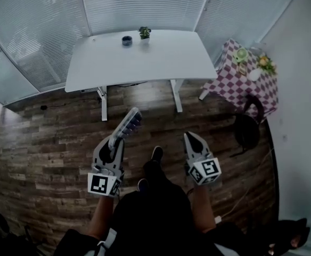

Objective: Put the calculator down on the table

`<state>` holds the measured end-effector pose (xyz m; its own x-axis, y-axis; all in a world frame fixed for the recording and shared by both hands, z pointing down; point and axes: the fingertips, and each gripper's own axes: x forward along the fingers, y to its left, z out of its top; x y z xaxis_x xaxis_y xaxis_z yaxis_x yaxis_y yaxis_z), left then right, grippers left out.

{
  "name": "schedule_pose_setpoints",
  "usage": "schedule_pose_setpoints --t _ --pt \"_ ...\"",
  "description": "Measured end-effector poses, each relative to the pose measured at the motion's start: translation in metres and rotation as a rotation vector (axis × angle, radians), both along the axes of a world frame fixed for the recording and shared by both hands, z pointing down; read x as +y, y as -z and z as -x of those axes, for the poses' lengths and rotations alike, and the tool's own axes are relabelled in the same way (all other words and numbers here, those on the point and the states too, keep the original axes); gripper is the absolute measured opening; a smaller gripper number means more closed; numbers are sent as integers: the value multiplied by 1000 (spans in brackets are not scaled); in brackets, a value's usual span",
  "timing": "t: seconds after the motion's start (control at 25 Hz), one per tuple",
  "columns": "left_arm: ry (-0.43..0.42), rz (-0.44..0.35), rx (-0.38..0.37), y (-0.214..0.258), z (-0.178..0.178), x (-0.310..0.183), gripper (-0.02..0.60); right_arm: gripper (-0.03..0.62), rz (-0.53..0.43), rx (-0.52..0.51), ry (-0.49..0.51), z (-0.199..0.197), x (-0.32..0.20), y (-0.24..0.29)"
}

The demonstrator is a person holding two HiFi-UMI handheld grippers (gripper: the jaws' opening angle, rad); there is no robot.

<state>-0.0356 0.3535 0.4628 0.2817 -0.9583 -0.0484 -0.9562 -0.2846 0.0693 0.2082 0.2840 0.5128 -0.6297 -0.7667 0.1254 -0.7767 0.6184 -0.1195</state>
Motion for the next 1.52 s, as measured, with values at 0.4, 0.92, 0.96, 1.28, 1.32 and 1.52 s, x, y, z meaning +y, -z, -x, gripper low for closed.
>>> schedule_pose_setpoints --t 0.4,0.92,0.96,1.28,1.32,1.52 --pt "24 -14 59 -9 11 -42 101 6 -18 -34 24 14 -49 -3" --pt "33 33 73 5 1 -173 101 6 39 -101 30 0 -177 7" --pt "38 31 69 7 -1 -181 101 6 38 -102 33 -2 -187 8" --pt "94 9 55 14 -6 -247 101 6 9 -84 105 1 -260 15" --pt "101 7 56 15 -7 -252 101 6 9 -87 113 2 -267 15" --pt "114 3 46 21 -12 -272 101 6 7 -100 144 7 -293 18"
